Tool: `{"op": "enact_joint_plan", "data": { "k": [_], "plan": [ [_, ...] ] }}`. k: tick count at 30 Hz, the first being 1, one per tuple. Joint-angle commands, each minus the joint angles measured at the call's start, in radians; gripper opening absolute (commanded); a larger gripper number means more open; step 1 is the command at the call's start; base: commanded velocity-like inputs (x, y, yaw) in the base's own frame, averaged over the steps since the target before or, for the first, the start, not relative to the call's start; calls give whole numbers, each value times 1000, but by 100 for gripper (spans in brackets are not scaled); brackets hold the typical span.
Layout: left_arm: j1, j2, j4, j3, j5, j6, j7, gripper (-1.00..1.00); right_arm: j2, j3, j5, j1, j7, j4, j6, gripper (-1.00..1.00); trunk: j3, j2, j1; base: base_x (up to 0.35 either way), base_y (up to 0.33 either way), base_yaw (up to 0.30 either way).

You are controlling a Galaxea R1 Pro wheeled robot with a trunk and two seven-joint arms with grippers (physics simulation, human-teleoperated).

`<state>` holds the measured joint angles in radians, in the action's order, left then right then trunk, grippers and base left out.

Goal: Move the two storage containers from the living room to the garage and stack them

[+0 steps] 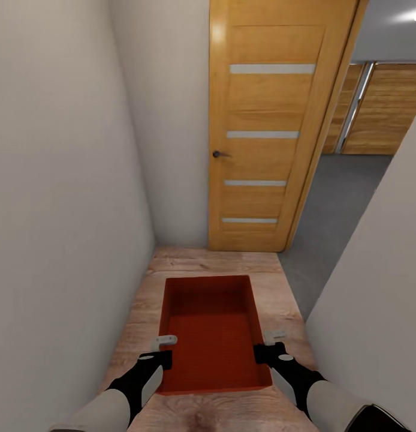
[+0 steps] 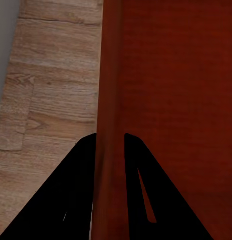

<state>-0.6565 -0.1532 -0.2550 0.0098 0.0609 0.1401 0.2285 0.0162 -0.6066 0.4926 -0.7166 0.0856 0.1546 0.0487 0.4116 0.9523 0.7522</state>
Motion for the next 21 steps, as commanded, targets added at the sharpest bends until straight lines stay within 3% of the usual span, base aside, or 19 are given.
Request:
{"op": "enact_joint_plan", "data": {
  "k": [1, 21],
  "plan": [
    [0, 11, -6, -5, -23, 7, 9, -100, -1, 12, 14, -1, 11, -16, 5, -100, 1, 1, 1, 323, 0, 0],
    [0, 10, -6, -5, -24, 7, 9, -100, 0, 11, 14, -1, 11, -17, 5, -100, 1, 1, 1, 323, 0, 0]
  ]
}}
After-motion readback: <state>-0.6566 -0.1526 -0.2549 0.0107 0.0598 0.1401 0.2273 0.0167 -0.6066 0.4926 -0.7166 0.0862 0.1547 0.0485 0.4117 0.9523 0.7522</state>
